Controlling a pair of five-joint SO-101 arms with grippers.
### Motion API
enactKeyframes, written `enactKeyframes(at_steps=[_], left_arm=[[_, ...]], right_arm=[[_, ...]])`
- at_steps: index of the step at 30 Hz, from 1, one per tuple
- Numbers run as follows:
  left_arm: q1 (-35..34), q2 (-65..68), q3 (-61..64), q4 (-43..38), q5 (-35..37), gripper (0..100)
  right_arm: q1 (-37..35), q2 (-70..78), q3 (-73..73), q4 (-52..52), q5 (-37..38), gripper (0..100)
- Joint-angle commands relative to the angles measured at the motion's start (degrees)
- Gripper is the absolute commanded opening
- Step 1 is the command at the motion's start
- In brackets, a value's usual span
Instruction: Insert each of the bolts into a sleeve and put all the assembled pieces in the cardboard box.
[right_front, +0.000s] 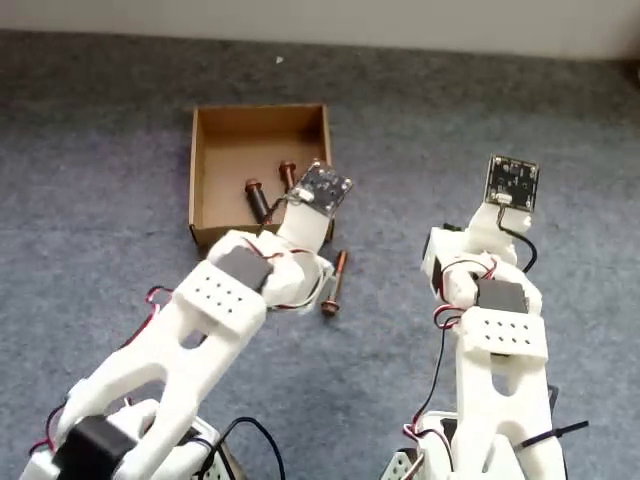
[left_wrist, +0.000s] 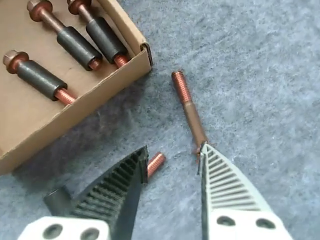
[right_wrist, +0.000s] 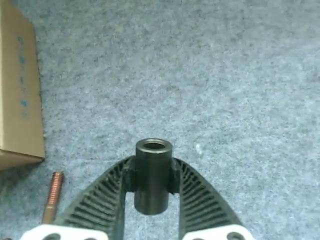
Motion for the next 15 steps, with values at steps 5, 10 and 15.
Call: enactKeyframes(at_steps=[5,10,15], left_arm=[[4.0,15.7,-8.1,-5.1,9.1,19],[3.9,24.7,-13.7,-5.0,11.7,19],[4.1,33.2,-18.3,-5.0,14.2,19]], right_arm=[[0.7,-2.0,-0.5,-1.2,-0.3,0.5],[0.7,-2.0,-0.5,-1.2,-0.3,0.5],[0.7,-2.0,-0.5,-1.2,-0.3,0.5]])
